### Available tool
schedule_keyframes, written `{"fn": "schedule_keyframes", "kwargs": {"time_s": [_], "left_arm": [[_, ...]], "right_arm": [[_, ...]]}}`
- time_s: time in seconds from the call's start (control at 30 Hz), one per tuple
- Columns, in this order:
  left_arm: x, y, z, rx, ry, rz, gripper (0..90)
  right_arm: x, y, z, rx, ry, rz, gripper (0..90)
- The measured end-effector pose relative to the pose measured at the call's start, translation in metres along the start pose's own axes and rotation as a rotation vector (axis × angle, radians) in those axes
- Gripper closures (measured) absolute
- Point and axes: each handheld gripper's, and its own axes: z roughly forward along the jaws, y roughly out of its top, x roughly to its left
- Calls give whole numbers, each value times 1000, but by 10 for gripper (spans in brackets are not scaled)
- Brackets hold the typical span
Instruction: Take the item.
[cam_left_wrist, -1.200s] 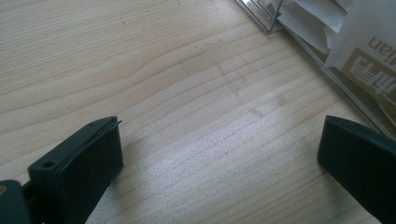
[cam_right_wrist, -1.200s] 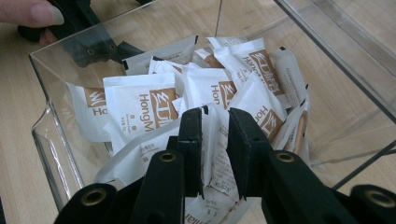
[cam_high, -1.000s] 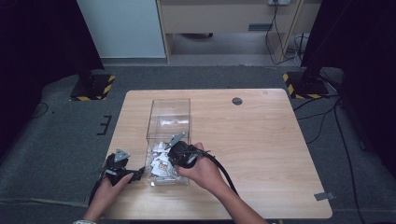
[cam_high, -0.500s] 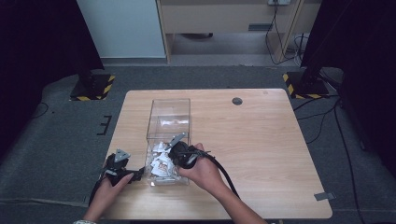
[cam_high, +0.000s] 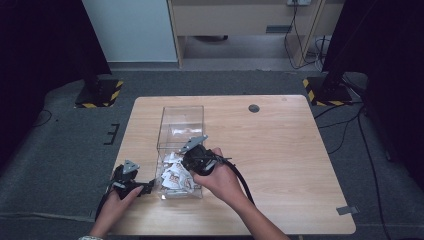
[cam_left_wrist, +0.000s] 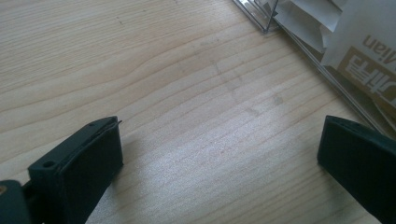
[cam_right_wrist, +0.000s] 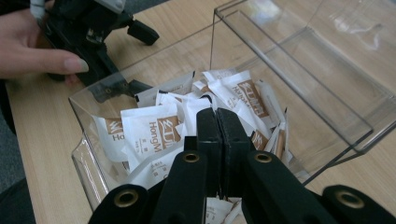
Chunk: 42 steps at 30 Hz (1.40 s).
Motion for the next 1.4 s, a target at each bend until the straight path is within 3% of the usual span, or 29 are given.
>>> {"fn": "schedule_keyframes", "kwargs": {"time_s": [0.27, 0.4, 0.87, 1.4], "left_arm": [[-2, 0, 1, -1, -26, -15, 0], [-1, 0, -1, 3, 3, -2, 0], [0, 0, 0, 1, 11, 4, 0], [0, 0, -1, 2, 6, 5, 0]], "right_arm": [[-3, 6, -10, -23, -17, 1, 890], [-6, 9, -16, -48, -9, 7, 891], [-11, 16, -32, -90, -17, 14, 890], [-29, 5, -51, -103, -59, 38, 892]]}}
